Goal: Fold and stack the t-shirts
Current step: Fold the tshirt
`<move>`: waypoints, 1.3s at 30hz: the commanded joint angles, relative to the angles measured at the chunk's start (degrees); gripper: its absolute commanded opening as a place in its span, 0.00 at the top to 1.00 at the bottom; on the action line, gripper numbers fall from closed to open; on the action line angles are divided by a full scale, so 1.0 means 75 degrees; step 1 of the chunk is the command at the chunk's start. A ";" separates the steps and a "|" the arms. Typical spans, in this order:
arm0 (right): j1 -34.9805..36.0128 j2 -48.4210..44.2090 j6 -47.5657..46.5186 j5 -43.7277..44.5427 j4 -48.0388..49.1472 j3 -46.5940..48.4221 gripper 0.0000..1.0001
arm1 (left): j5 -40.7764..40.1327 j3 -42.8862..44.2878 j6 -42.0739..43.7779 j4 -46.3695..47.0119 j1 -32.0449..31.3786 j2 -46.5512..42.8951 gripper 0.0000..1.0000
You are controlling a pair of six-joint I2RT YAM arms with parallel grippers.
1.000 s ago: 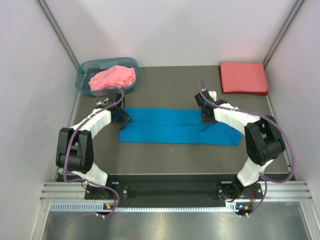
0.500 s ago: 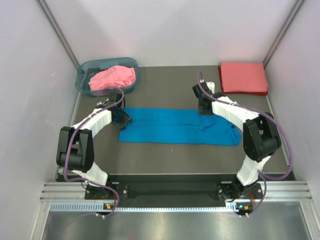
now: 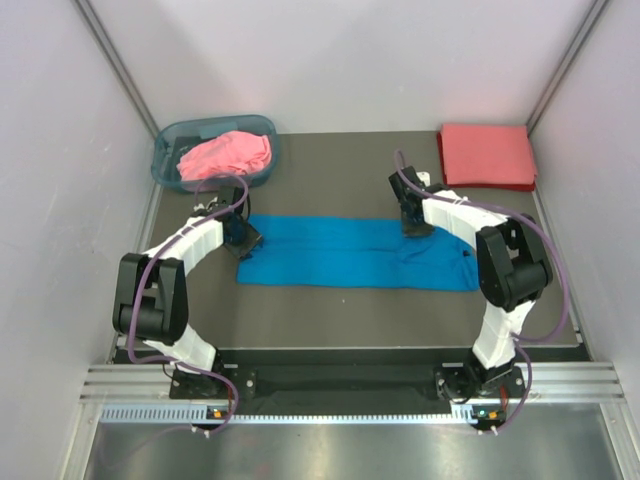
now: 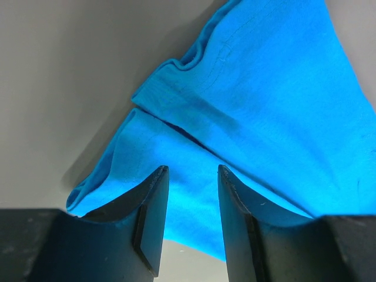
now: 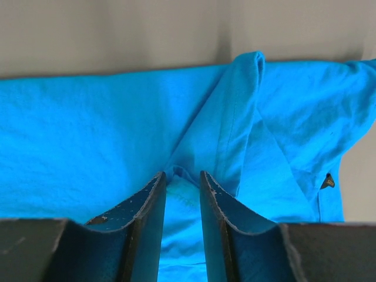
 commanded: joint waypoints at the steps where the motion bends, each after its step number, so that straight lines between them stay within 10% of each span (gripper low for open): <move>1: -0.0114 0.0082 -0.0078 -0.0176 0.0084 0.0291 0.70 | -0.0174 0.0194 0.0084 0.0039 -0.0014 -0.0010 0.56; 11: -0.0137 0.0129 0.0004 -0.0446 0.0143 0.0197 0.74 | -0.0163 0.0124 0.0037 0.0039 -0.0014 0.0048 0.57; 16: -0.0137 0.0036 -0.0007 -0.0528 0.0155 0.0197 1.00 | -0.0163 0.0077 0.0014 0.0050 -0.0014 0.0025 0.57; 39: -0.0125 -0.1653 -0.0394 -0.1803 0.2205 -0.0881 1.00 | -0.0081 -0.0040 -0.0127 0.0050 -0.0014 -0.0151 0.57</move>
